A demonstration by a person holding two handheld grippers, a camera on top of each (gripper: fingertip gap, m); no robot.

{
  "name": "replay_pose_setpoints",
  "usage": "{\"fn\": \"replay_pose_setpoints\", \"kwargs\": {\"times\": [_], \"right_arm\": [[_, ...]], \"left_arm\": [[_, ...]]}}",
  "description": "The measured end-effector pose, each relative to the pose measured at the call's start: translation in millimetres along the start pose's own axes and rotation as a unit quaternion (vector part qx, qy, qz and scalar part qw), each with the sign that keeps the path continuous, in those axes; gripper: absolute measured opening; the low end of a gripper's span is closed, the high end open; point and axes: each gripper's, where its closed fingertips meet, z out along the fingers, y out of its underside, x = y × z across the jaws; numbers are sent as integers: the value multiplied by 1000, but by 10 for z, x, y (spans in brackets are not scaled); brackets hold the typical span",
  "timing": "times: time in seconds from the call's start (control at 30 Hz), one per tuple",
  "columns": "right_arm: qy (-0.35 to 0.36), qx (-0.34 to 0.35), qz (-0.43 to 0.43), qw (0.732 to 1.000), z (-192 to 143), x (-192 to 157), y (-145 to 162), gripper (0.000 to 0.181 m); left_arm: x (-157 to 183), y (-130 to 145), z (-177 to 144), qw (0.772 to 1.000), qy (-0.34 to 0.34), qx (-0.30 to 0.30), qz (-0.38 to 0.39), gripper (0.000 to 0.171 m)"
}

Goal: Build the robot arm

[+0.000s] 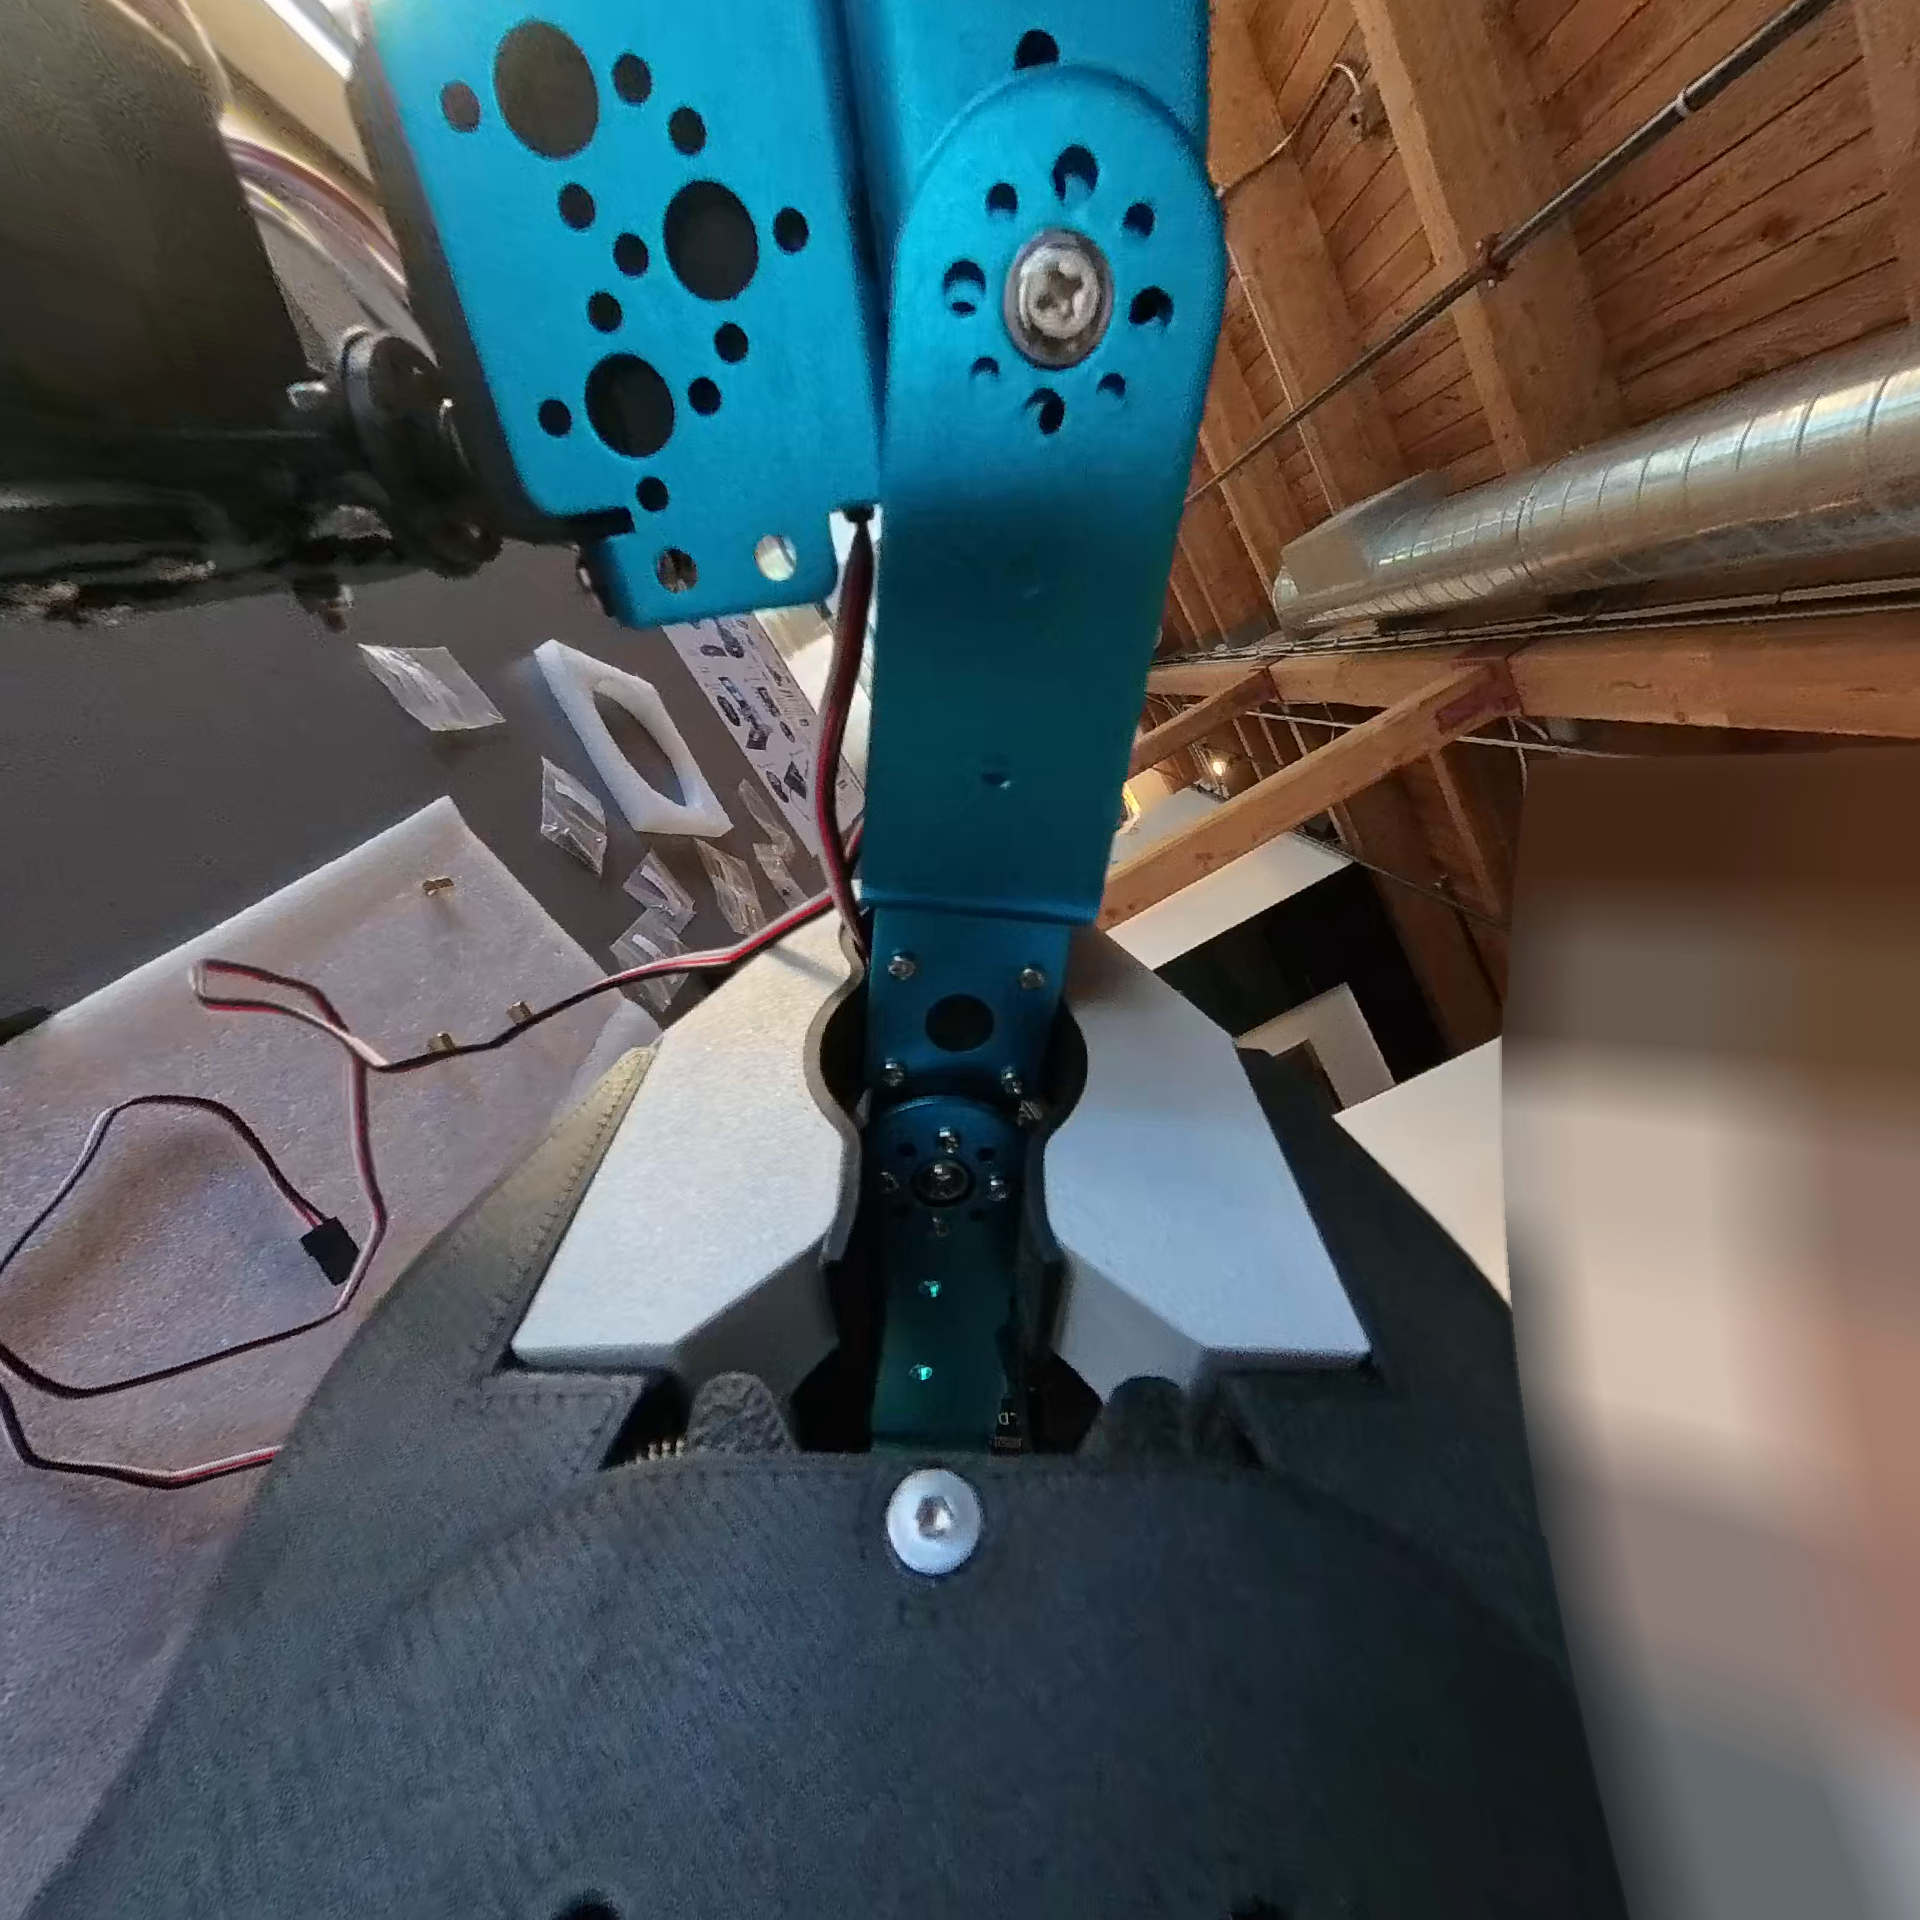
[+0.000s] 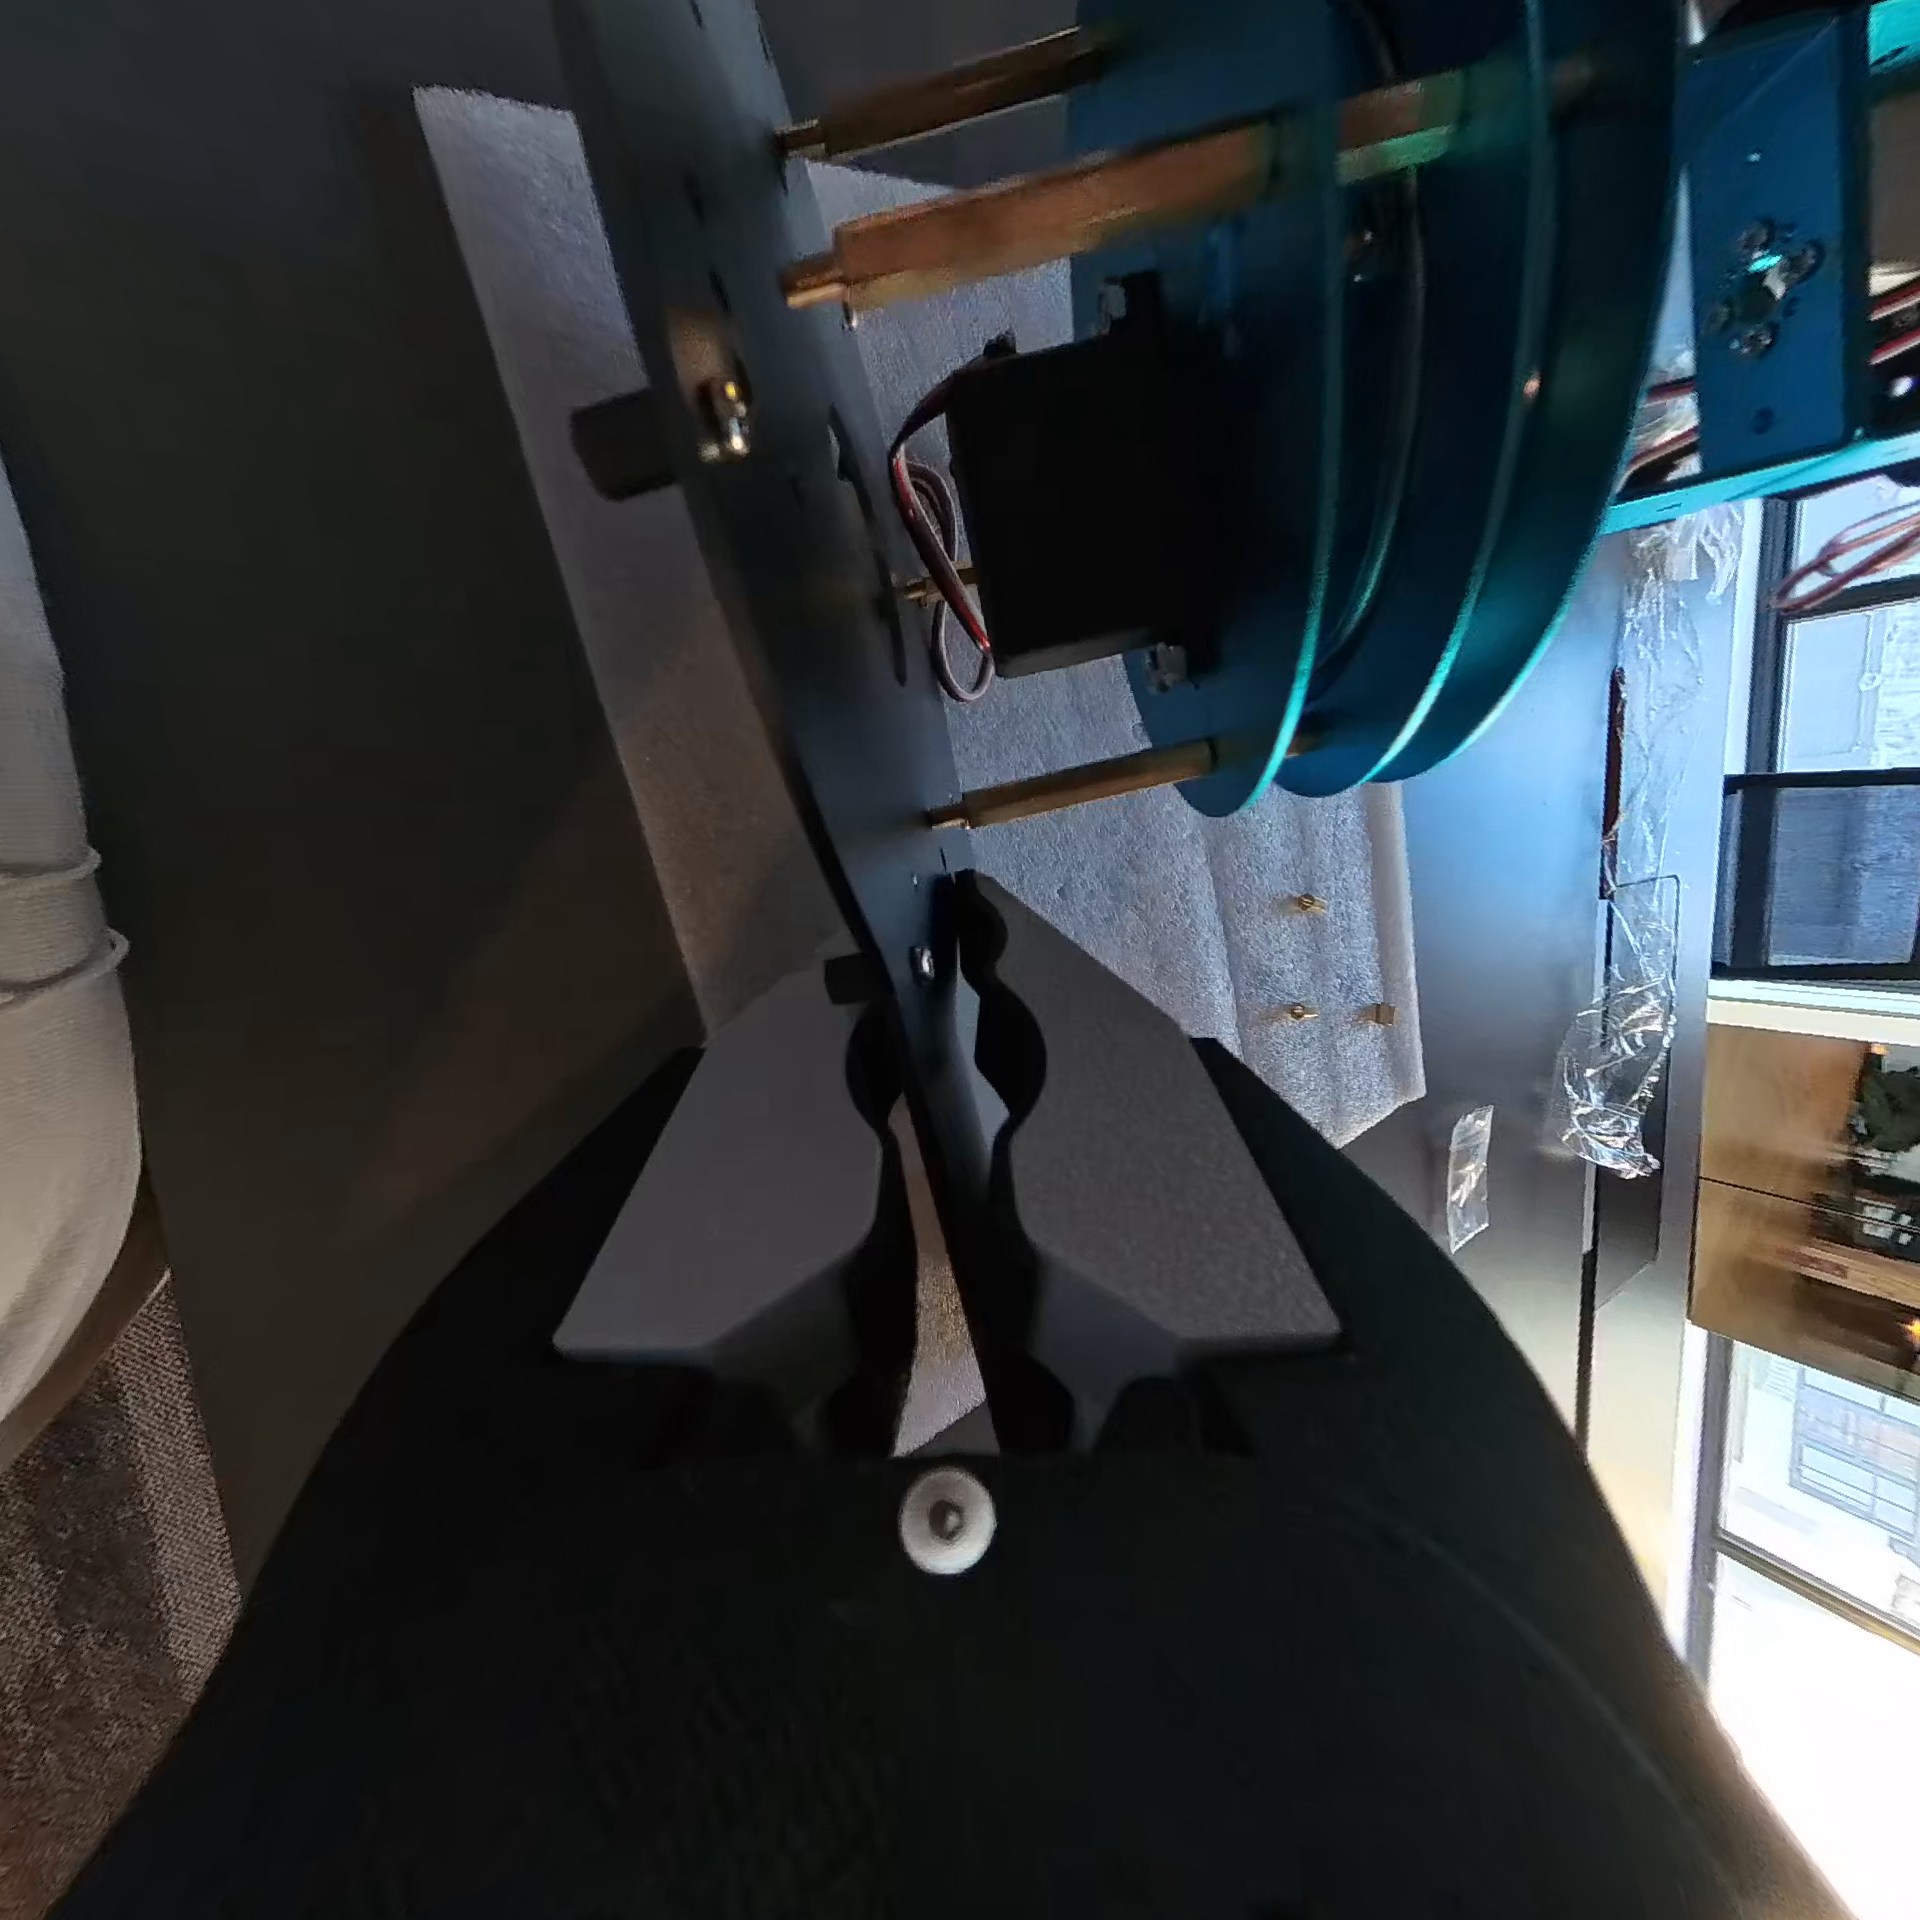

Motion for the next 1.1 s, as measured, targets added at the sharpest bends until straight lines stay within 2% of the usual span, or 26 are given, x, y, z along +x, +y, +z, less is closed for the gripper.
{"fn": "replay_pose_setpoints", "kwargs": {"times": [0.7, 1.1], "right_arm": [[9, -2, -8, 1000, 3, 3, 6, 2], [4, -4, 15, 1000, 16, 15, 8, 4]], "left_arm": [[-79, -10, -4, 998, -61, 24, 13, 22], [-137, -32, -16, 996, -74, 43, 27, 21]]}}
